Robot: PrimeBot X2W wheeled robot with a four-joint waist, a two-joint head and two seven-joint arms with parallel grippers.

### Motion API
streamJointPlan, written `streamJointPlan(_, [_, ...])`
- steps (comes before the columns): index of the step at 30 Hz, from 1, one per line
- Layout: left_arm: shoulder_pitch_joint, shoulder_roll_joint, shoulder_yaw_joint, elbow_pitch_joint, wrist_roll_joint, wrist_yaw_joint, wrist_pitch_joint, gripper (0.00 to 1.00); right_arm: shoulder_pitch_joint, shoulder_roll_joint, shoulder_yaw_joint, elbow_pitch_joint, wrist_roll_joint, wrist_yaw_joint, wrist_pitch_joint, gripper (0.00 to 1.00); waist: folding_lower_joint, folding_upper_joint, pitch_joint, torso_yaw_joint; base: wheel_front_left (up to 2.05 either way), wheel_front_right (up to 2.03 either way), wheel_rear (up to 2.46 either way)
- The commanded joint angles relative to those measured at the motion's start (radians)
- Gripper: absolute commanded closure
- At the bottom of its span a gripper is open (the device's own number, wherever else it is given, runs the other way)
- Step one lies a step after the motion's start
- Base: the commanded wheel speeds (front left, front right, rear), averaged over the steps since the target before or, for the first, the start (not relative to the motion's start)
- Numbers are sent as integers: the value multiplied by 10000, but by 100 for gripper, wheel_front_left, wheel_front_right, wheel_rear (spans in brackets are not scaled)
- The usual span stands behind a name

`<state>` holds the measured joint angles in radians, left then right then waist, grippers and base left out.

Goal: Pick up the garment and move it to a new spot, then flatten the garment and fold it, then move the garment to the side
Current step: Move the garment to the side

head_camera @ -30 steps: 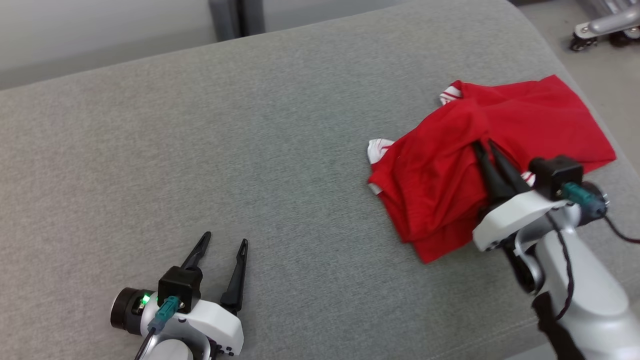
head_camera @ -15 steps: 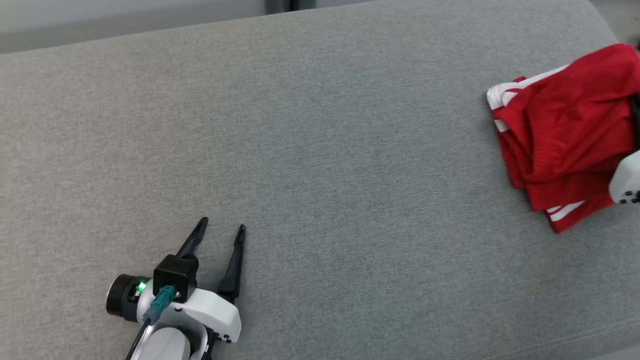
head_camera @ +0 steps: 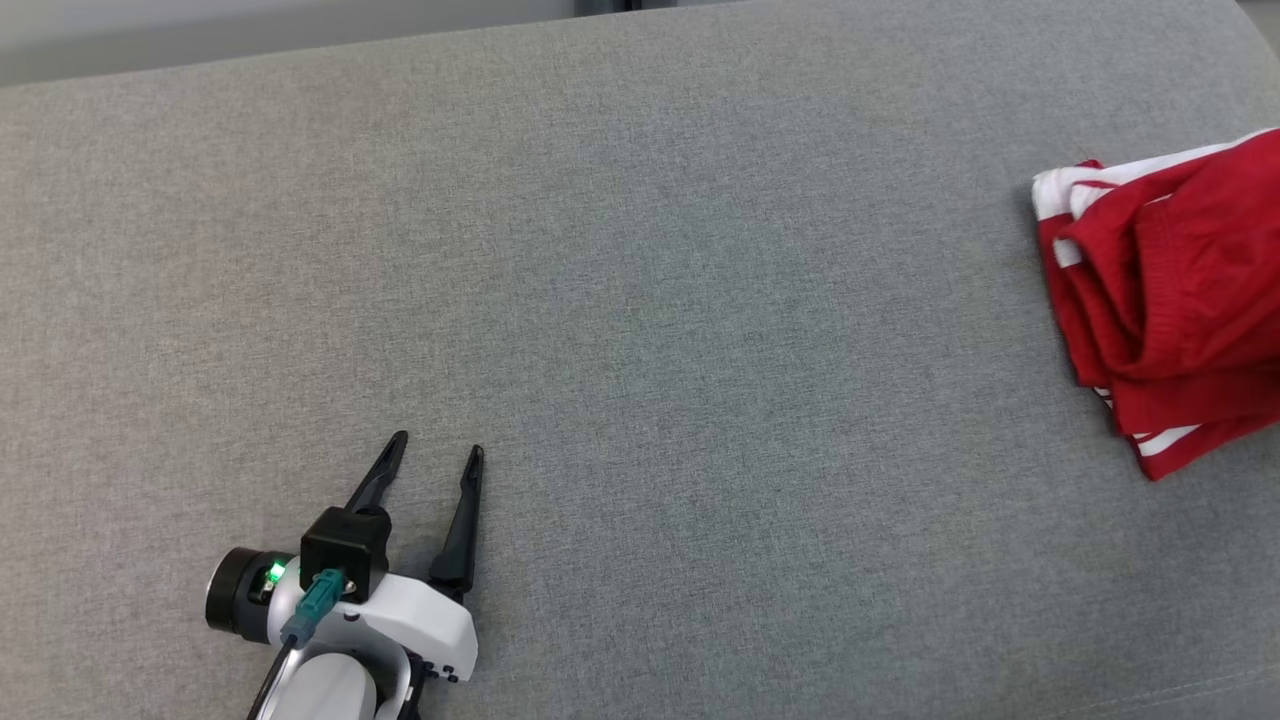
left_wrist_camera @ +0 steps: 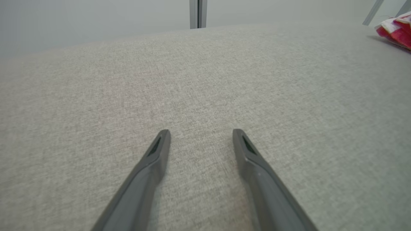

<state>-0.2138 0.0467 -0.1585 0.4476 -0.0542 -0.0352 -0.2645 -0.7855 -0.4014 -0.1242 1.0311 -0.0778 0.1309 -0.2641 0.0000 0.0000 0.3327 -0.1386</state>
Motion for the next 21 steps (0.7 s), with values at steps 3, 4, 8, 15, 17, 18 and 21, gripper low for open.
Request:
streamJointPlan(3, [-20, 73, 184, 28, -108, 121, 9, 0, 24, 402, -758, -559, -516, -4, 1, 0, 0, 0, -100, 2, 0, 0, 0])
streamJointPlan(4, [5, 70, 234, -5, -166, 136, 9, 0, 95, 511, -778, -731, -588, -4, -1, 0, 0, 0, -137, -3, 0, 0, 0])
streamJointPlan(8, [40, 65, 352, -78, -209, 171, 7, 0, 347, 1000, -770, -1496, -582, -4, -1, 0, 0, 0, -268, 3, 0, 0, 0])
streamJointPlan(15, [166, 65, 582, -139, -468, 325, 7, 0, 1143, 1840, -431, -2758, -74, -4, 1, 0, 0, 0, -564, 135, 0, 0, 0])
streamJointPlan(17, [213, 65, 623, -148, -543, 361, 7, 0, 1436, 2001, -415, -3015, 170, -4, -1, 0, 0, 0, -666, 224, 0, 0, 0])
streamJointPlan(18, [221, 62, 621, -156, -560, 367, 9, 0, 1592, 2097, -421, -3084, 317, -4, 1, 0, 0, 0, -718, 281, 0, 0, 0])
streamJointPlan(21, [304, 67, 579, -160, -685, 363, 7, 0, 2087, 2238, -260, -3296, 458, -4, 1, 0, 0, 0, -907, 486, 0, 0, 0])
